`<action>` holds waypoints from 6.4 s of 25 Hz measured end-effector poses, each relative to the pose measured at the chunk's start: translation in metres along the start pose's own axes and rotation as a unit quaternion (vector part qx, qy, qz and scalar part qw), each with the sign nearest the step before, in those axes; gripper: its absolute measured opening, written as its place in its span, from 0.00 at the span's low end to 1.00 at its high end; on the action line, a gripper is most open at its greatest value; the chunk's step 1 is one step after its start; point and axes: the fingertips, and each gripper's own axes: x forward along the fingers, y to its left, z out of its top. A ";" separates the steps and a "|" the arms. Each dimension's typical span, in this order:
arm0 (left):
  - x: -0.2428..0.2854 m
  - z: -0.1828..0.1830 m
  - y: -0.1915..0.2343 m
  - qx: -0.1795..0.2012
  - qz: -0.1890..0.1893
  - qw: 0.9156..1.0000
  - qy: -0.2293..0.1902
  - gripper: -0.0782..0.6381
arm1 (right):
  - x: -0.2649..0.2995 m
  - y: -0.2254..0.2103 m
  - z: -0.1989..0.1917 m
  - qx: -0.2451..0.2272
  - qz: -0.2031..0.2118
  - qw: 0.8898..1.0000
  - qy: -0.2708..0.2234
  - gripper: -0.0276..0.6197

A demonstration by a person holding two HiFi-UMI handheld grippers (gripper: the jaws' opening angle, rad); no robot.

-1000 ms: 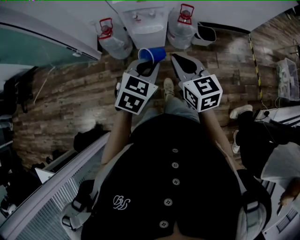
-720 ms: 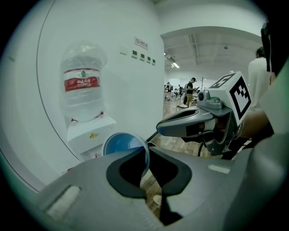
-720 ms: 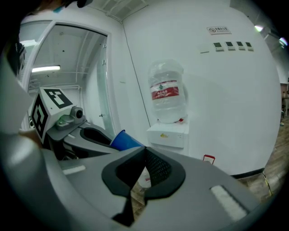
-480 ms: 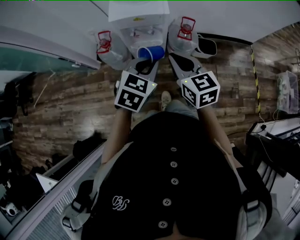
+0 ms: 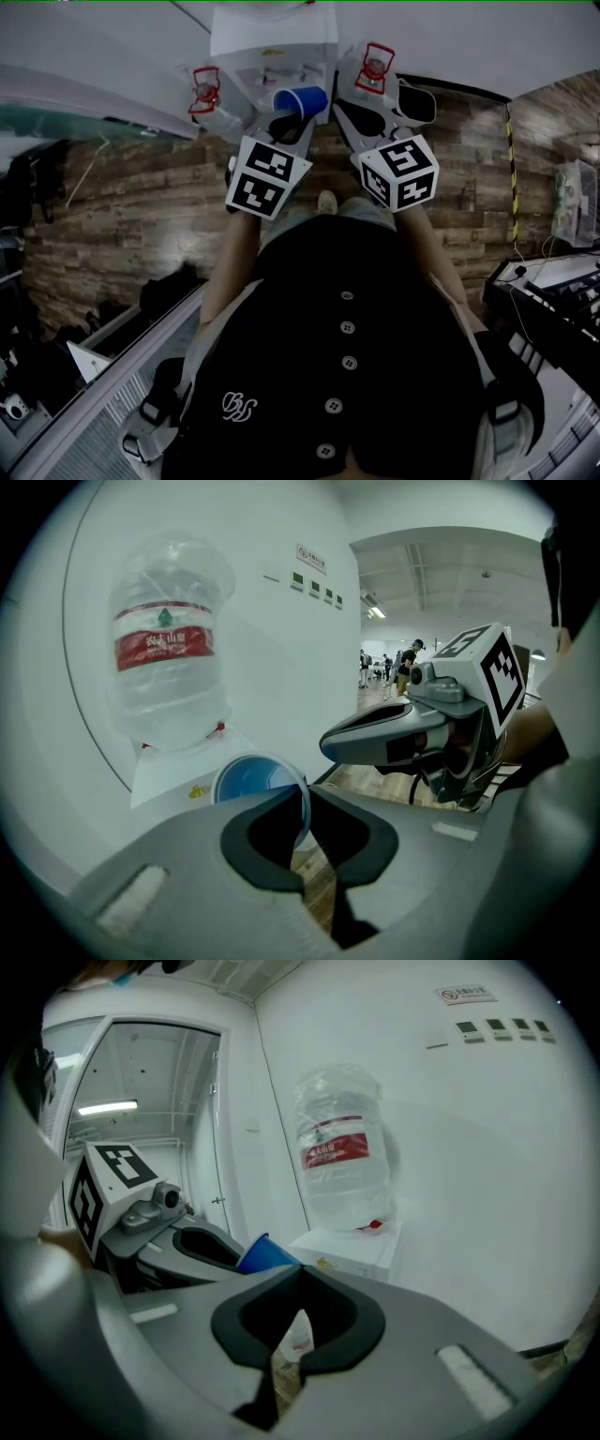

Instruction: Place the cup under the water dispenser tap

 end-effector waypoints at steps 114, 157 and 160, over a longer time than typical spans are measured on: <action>0.249 -0.265 0.087 0.161 -0.054 0.953 0.252 0.13 | 0.205 -0.093 -0.295 0.097 -0.043 0.983 0.150 0.04; 0.322 -0.288 0.111 0.259 -0.012 0.928 0.267 0.37 | 0.200 -0.107 -0.336 0.174 -0.052 0.973 0.144 0.04; 0.320 -0.286 0.112 0.257 -0.004 0.930 0.263 0.42 | 0.198 -0.107 -0.333 0.172 -0.053 0.973 0.143 0.04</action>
